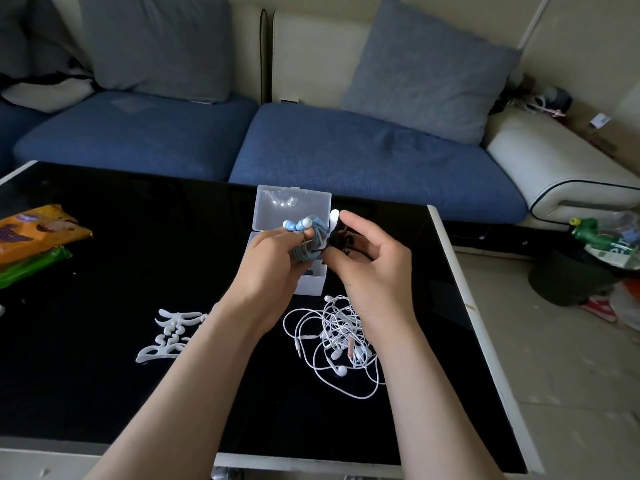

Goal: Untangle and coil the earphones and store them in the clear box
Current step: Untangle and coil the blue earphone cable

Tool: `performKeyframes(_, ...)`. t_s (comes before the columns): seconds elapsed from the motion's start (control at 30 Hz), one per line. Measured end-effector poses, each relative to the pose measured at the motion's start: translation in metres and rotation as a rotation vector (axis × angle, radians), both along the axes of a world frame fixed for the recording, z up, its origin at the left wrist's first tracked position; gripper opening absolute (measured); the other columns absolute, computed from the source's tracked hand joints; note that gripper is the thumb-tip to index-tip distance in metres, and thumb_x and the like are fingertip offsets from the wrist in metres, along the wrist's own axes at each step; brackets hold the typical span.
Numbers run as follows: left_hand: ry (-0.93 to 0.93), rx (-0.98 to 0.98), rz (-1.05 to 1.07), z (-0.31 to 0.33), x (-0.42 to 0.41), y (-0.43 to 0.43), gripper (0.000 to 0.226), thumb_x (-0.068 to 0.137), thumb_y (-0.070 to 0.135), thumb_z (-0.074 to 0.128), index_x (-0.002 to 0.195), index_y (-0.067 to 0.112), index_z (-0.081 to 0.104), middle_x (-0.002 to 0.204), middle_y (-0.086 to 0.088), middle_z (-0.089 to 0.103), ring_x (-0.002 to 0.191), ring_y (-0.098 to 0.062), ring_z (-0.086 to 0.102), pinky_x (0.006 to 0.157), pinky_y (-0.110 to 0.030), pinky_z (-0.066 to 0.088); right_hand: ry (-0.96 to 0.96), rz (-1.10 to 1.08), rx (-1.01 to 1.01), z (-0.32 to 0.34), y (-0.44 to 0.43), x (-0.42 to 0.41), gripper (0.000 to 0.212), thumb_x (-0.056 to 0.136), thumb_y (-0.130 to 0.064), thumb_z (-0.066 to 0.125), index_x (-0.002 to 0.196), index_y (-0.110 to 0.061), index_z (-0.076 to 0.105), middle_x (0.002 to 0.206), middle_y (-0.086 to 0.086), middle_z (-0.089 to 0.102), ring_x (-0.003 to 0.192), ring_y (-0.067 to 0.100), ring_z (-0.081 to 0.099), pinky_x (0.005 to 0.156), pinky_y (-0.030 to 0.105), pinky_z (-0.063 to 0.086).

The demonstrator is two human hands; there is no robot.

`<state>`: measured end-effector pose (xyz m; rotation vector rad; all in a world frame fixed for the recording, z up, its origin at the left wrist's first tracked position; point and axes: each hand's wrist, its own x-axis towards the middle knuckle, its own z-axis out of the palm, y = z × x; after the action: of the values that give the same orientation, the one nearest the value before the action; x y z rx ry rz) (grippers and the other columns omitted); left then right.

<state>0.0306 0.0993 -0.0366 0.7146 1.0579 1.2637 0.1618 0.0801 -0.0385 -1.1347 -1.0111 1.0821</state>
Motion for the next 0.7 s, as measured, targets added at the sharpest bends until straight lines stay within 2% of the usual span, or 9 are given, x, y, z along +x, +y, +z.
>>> performKeyframes(0.07, -0.007, -0.03, 0.011, -0.004, -0.001, 0.002, 0.025, 0.107, 0.003, 0.046, 0.113, -0.005, 0.069, 0.11, -0.018, 0.078, 0.111, -0.028, 0.074, 0.1, -0.044, 0.059, 0.043, -0.023, 0.001, -0.001, 0.003, 0.001, 0.049, 0.089, 0.003, 0.08, 0.129, -0.024, 0.075, 0.106, -0.004, 0.082, 0.098, 0.006, 0.078, 0.077, 0.014, 0.057)
performKeyframes(0.13, 0.007, -0.069, 0.034, -0.007, -0.002, 0.004, 0.022, 0.108, 0.004, 0.047, 0.114, -0.005, 0.066, 0.119, -0.023, 0.074, 0.116, -0.033, 0.072, 0.099, -0.046, 0.06, 0.065, -0.029, -0.003, -0.005, 0.005, 0.001, 0.046, 0.093, 0.003, 0.074, 0.125, -0.029, 0.077, 0.106, -0.002, 0.082, 0.102, 0.01, 0.078, 0.083, 0.02, 0.06)
performKeyframes(0.2, 0.012, -0.099, 0.04, -0.008, -0.003, 0.004, 0.02, 0.109, 0.004, 0.046, 0.111, -0.002, 0.065, 0.118, -0.024, 0.074, 0.114, -0.033, 0.073, 0.094, -0.043, 0.062, 0.073, -0.016, -0.022, -0.01, 0.008, 0.002, 0.045, 0.094, 0.003, 0.069, 0.122, -0.032, 0.078, 0.106, 0.002, 0.082, 0.104, 0.018, 0.078, 0.091, 0.032, 0.062)
performKeyframes(0.3, 0.011, -0.104, 0.034, -0.007, -0.004, 0.003, 0.022, 0.109, 0.004, 0.046, 0.11, -0.004, 0.067, 0.112, -0.022, 0.077, 0.112, -0.032, 0.074, 0.089, -0.04, 0.063, -0.006, 0.069, -0.056, -0.015, 0.01, 0.001, 0.046, 0.094, 0.003, 0.07, 0.132, -0.024, 0.075, 0.113, 0.005, 0.081, 0.109, 0.023, 0.077, 0.099, 0.042, 0.062)
performKeyframes(0.4, 0.031, -0.098, 0.045, -0.005, -0.004, 0.001, 0.022, 0.109, 0.003, 0.047, 0.101, -0.001, 0.068, 0.112, -0.021, 0.074, 0.106, -0.031, 0.075, 0.086, -0.038, 0.064, -0.157, 0.105, -0.069, -0.015, 0.009, -0.001, 0.05, 0.09, 0.001, 0.077, 0.133, -0.025, 0.074, 0.106, 0.007, 0.081, 0.106, 0.035, 0.075, 0.096, 0.049, 0.062)
performKeyframes(0.5, 0.066, -0.078, 0.047, -0.003, -0.002, -0.002, 0.025, 0.11, 0.003, 0.045, 0.096, 0.006, 0.066, 0.107, -0.016, 0.073, 0.104, -0.027, 0.073, 0.086, -0.036, 0.062, -0.244, 0.091, -0.042, -0.011, 0.005, -0.004, 0.049, 0.086, -0.002, 0.083, 0.129, -0.024, 0.075, 0.096, 0.002, 0.081, 0.096, 0.031, 0.076, 0.09, 0.043, 0.064)
performKeyframes(0.57, 0.094, -0.071, 0.047, -0.003, -0.003, -0.002, 0.026, 0.109, 0.002, 0.045, 0.094, 0.008, 0.065, 0.105, -0.014, 0.072, 0.105, -0.025, 0.072, 0.089, -0.037, 0.061, -0.411, -0.003, 0.023, -0.013, 0.004, -0.005, 0.046, 0.083, -0.011, 0.087, 0.126, -0.024, 0.077, 0.088, -0.004, 0.08, 0.082, 0.019, 0.076, 0.083, 0.037, 0.064)
performKeyframes(0.63, 0.11, -0.072, 0.038, -0.004, -0.003, -0.001, 0.027, 0.109, 0.001, 0.044, 0.094, 0.006, 0.066, 0.103, -0.014, 0.073, 0.101, -0.024, 0.073, 0.091, -0.039, 0.061, -0.591, -0.158, 0.13, -0.017, 0.005, -0.005, 0.042, 0.08, -0.019, 0.088, 0.121, -0.025, 0.08, 0.09, -0.009, 0.078, 0.081, 0.008, 0.074, 0.08, 0.029, 0.061)
performKeyframes(0.7, 0.116, -0.066, 0.023, -0.006, -0.003, -0.001, 0.029, 0.109, 0.001, 0.043, 0.095, 0.005, 0.067, 0.098, -0.013, 0.076, 0.098, -0.024, 0.075, 0.092, -0.041, 0.061, -0.691, -0.256, 0.273, -0.019, 0.006, -0.006, 0.037, 0.078, -0.019, 0.089, 0.114, -0.024, 0.082, 0.093, -0.005, 0.074, 0.081, 0.006, 0.07, 0.079, 0.018, 0.056)
